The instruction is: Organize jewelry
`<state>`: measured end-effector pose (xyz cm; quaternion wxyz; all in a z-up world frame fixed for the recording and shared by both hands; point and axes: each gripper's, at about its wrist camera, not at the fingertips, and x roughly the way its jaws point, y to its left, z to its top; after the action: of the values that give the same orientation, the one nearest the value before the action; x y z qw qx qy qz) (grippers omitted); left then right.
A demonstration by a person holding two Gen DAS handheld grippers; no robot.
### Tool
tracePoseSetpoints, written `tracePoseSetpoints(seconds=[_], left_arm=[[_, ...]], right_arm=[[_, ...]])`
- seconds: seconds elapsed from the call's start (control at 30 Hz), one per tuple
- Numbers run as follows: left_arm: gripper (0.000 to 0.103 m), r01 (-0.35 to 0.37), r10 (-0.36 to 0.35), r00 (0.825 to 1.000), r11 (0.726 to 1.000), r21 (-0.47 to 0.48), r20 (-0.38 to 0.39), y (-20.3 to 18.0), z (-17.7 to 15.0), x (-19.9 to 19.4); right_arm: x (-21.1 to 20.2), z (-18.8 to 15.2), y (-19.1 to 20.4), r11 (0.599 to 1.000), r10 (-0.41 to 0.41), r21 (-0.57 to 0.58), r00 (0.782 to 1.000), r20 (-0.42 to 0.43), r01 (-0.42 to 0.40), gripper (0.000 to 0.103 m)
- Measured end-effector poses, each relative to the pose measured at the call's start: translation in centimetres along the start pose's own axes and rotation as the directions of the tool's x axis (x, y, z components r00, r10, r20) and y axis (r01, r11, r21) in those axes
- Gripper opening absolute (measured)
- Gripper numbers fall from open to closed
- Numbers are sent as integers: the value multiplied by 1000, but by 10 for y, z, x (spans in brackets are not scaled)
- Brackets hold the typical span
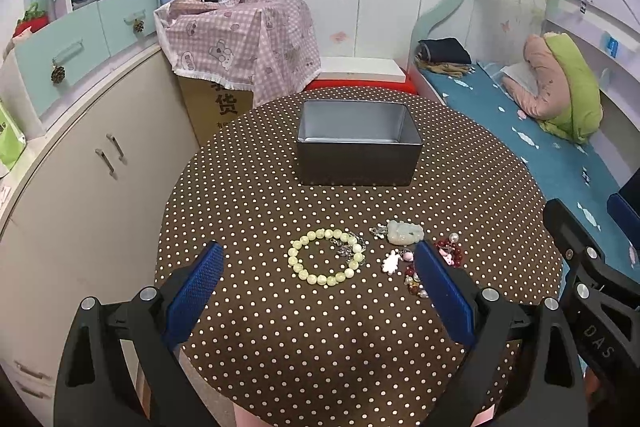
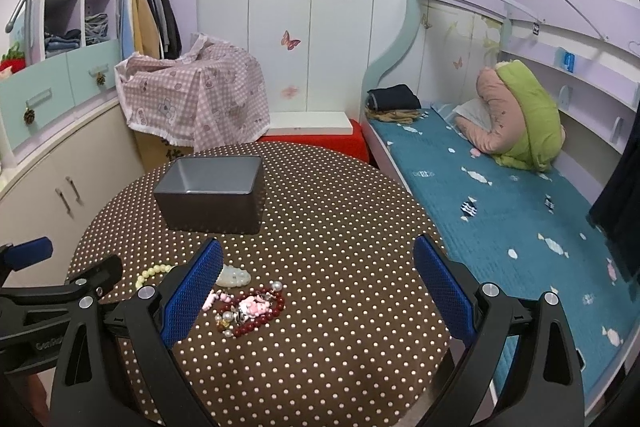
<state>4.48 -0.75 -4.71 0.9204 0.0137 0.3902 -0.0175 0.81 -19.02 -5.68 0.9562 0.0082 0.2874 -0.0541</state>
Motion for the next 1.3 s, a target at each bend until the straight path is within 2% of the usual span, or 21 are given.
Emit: tracePoseSetpoints(seconds=[0.43, 1.3], left_arm=[[93, 6, -6, 1000, 999, 45, 5, -14, 1, -5], [93, 21, -22, 999, 999, 31, 46, -15, 4, -19]], right_arm=[[0, -2, -15, 999, -3, 42, 1000, 1, 2, 93], [-11, 4, -20, 999, 3, 39, 1000, 28, -4, 93]])
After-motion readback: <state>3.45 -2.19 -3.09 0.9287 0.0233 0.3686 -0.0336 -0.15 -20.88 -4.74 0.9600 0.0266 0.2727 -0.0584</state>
